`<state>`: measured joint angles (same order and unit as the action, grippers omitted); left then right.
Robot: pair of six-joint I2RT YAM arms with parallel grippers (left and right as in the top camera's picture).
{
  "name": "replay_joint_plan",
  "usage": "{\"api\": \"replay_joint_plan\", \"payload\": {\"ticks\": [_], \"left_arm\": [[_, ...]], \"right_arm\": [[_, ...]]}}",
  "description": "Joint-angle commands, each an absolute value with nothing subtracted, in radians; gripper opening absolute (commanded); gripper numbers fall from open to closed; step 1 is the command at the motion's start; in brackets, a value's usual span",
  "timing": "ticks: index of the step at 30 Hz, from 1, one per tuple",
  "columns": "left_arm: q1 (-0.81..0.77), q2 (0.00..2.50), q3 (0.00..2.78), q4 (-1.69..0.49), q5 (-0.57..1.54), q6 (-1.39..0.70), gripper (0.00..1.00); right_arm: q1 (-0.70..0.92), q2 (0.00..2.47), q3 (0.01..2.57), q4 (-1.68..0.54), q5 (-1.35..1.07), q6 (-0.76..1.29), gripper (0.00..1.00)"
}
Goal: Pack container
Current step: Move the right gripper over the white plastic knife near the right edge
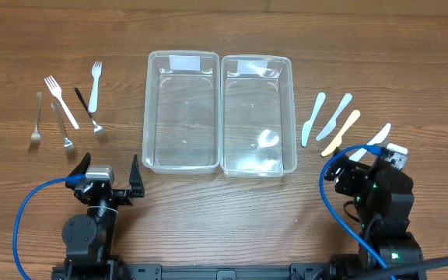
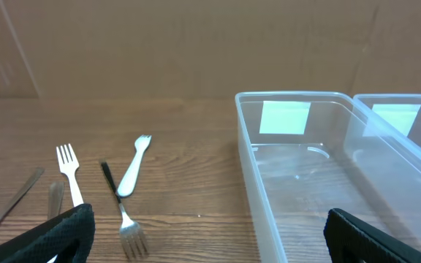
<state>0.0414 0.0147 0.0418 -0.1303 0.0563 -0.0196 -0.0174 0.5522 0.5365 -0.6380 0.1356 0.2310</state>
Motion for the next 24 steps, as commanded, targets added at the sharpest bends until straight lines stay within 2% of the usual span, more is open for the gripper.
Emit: {"api": "replay_joint_plan", "payload": {"ticks": [1,10,15,19,24], "left_arm": [[0.046,0.004,0.069,-0.123,0.048,-0.031,1.00],[0.046,0.005,0.153,-0.194,0.015,-0.052,1.00],[0.046,0.040,0.276,-0.248,-0.042,-0.075,1.00],[0.046,0.142,0.410,-0.351,-0.082,-0.075,1.00],[0.046,0.398,0.650,-0.542,-0.107,-0.075,1.00]], "right_arm": [[-0.064,0.551,0.582,-0.656,0.152,0.324,1.00],[-0.168,0.606,0.651,-0.780,0.061,0.327,1.00],[-0.260,0.764,0.773,-0.890,-0.030,0.327,1.00],[-0.318,0.899,0.880,-1.008,-0.073,0.305,1.00],[-0.331,1.031,0.962,-1.100,-0.076,0.299,1.00]]}}
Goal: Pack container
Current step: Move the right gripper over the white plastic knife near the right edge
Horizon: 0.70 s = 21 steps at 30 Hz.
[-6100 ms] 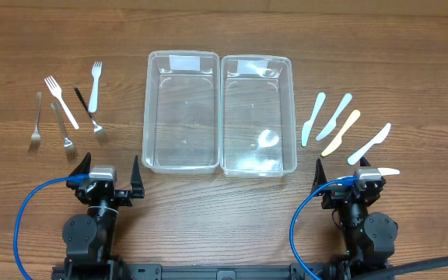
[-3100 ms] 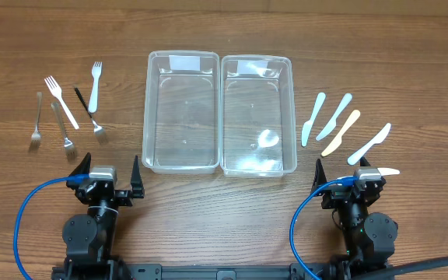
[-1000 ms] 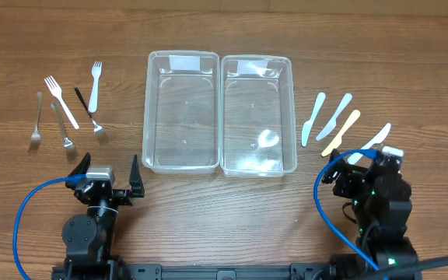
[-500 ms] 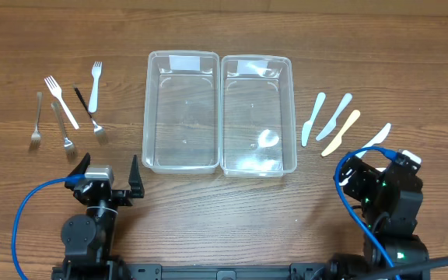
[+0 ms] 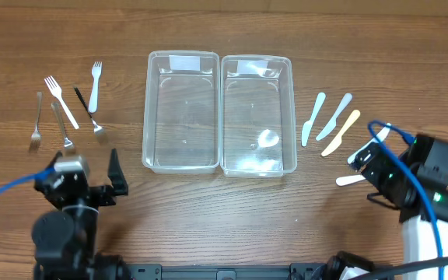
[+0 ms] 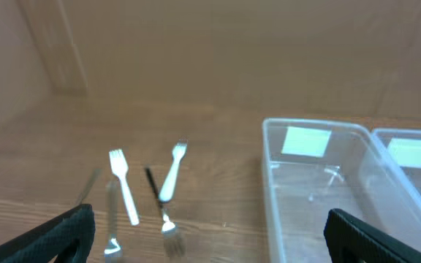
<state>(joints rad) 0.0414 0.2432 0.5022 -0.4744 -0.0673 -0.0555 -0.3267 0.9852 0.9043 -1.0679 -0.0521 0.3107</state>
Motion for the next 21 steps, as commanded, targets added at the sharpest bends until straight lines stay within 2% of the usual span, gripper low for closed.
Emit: {"api": "replay_joint_plan", "payload": {"ticks": [1,6,10,21], "left_arm": [[0.046,0.450,0.693,-0.568,-0.106,-0.076,1.00],[0.046,0.693,0.908,-0.747,-0.101,-0.075,1.00],[0.046,0.876,1.064,-0.891,0.017,-0.075,1.00],[0.046,1.121,1.118,-0.925,0.023,-0.044,1.00]], "right_arm": [[-0.331,1.045,0.963,-1.108,-0.071,0.302,1.00],[-0.332,1.107,0.962,-1.171,0.006,0.524,1.00],[-0.332,1.223,0.962,-1.201,-0.002,0.596,1.00],[-0.337,1.502,0.962,-1.121,-0.128,0.685,1.00]]}}
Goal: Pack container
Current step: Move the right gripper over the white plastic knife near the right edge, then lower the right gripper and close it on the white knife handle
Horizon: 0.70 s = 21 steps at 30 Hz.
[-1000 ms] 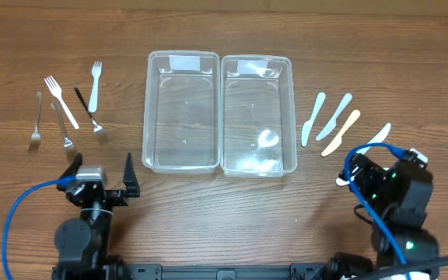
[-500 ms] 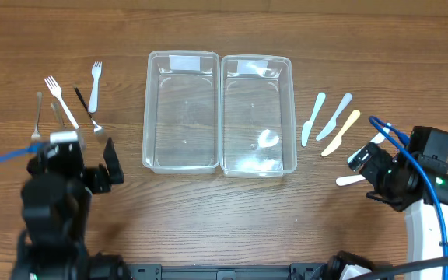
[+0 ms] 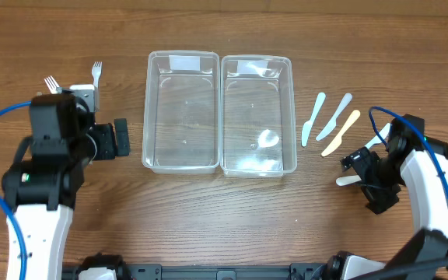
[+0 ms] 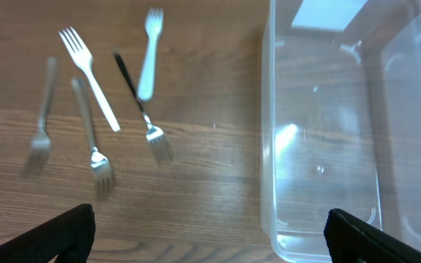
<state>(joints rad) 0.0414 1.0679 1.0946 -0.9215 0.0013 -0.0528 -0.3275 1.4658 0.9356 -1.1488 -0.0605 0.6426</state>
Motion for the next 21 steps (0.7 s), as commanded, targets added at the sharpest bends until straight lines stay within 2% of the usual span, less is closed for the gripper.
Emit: {"api": "replay_joint_plan", "payload": {"ticks": [1,21], "left_arm": [[0.046,1.137,1.118,-0.924,0.023,-0.044,1.00],[0.046,1.176,1.118,-0.916,0.024,-0.044,1.00]], "right_arm": [[-0.340,1.517,0.962,-1.103,-0.145,0.694,1.00],[-0.421,1.704,0.962,-1.013,-0.088,0.738,1.00]]}}
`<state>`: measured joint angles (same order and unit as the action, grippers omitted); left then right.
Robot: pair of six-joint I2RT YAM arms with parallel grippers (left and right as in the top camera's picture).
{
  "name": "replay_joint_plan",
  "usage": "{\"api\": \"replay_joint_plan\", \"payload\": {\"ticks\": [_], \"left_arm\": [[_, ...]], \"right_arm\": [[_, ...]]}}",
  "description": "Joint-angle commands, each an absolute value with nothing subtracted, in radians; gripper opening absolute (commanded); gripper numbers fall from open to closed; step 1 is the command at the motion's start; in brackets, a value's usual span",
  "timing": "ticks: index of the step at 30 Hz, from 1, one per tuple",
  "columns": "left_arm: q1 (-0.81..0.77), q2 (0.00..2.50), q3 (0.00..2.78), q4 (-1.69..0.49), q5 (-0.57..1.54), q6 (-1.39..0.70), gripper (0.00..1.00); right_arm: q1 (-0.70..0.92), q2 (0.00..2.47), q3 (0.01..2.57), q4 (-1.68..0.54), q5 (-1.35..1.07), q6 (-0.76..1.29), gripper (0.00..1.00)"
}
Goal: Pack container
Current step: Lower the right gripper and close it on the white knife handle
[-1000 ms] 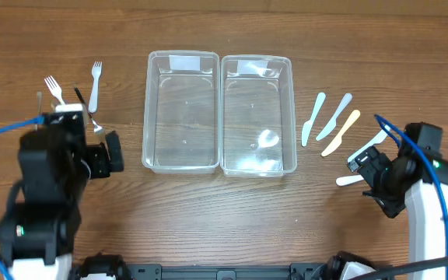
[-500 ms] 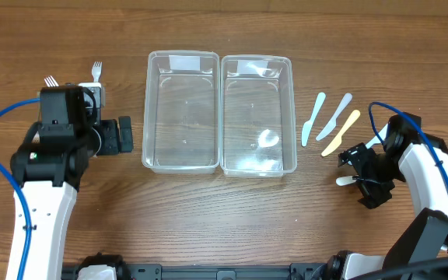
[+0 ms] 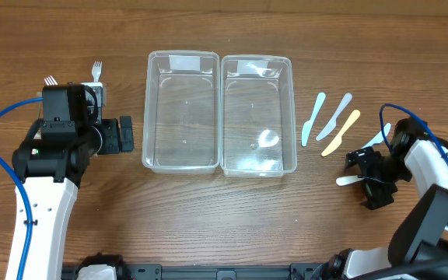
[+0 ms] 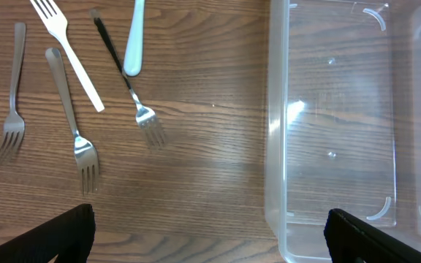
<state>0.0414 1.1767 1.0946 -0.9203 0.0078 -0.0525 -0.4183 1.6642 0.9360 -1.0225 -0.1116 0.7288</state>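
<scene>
Two clear empty containers stand side by side, the left one (image 3: 181, 109) (image 4: 335, 139) and the right one (image 3: 257, 113). Several forks lie left of them: two silver (image 4: 10, 124) (image 4: 71, 124), a white one (image 4: 64, 44), a black-handled one (image 4: 130, 88) and a pale blue one (image 4: 133, 44). My left gripper (image 3: 109, 138) (image 4: 209, 248) hangs open above the wood between the forks and the left container, holding nothing. Pale plastic knives (image 3: 334, 117) lie right of the containers. My right gripper (image 3: 372, 180) is open at the handle end of a white knife (image 3: 348, 180).
In the overhead view my left arm covers most of the forks; only two tine ends (image 3: 50, 80) show. Another pale knife (image 3: 376, 138) lies by my right arm. Blue cables trail from both arms. The wooden table (image 3: 224, 218) runs in front of the containers.
My left gripper has shifted slightly, so the forks and the left container's near corner sit higher in its wrist view. My right arm has drawn a little to the right. Nothing was picked up.
Both arms sat low at the table's front edge, grippers open. Then they were raised and spread outward. Then the left one hung above the forks and the right one beside the knives, by the white knife. Both remain there, open.
</scene>
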Motion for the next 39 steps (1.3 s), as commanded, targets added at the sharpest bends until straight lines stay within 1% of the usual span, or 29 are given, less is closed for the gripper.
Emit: {"api": "replay_joint_plan", "payload": {"ticks": [1,13,18,21,24,28,32,37,39], "left_arm": [[0.046,1.176,1.118,-0.916,0.024,-0.044,1.00],[0.046,1.176,1.118,-0.916,0.027,-0.045,1.00],[0.046,1.176,1.118,-0.916,0.027,-0.045,1.00],[0.046,1.176,1.118,-0.916,0.027,-0.049,1.00],[0.046,1.176,1.118,-0.916,0.027,-0.049,1.00],[0.046,1.176,1.118,-0.916,0.027,-0.049,1.00],[0.046,1.176,1.118,-0.916,0.027,-0.049,1.00],[0.046,1.176,1.118,-0.916,0.027,-0.049,1.00],[0.046,1.176,1.118,-0.916,0.027,-0.049,1.00]], "right_arm": [[-0.421,1.723,0.962,-1.006,-0.087,0.738,1.00],[-0.420,1.782,0.962,-0.985,-0.035,0.722,1.00],[-0.420,1.782,0.962,-1.000,-0.035,0.699,0.96],[-0.420,1.782,0.962,-1.008,-0.036,0.699,0.90],[-0.420,1.782,0.962,-1.008,-0.043,0.699,0.75],[-0.420,1.782,0.962,-1.010,-0.047,0.699,0.66],[-0.420,1.782,0.962,-1.011,-0.047,0.699,0.48],[-0.420,1.782,0.962,-1.011,-0.047,0.699,0.36],[-0.420,1.782,0.962,-1.011,-0.047,0.699,0.34]]}}
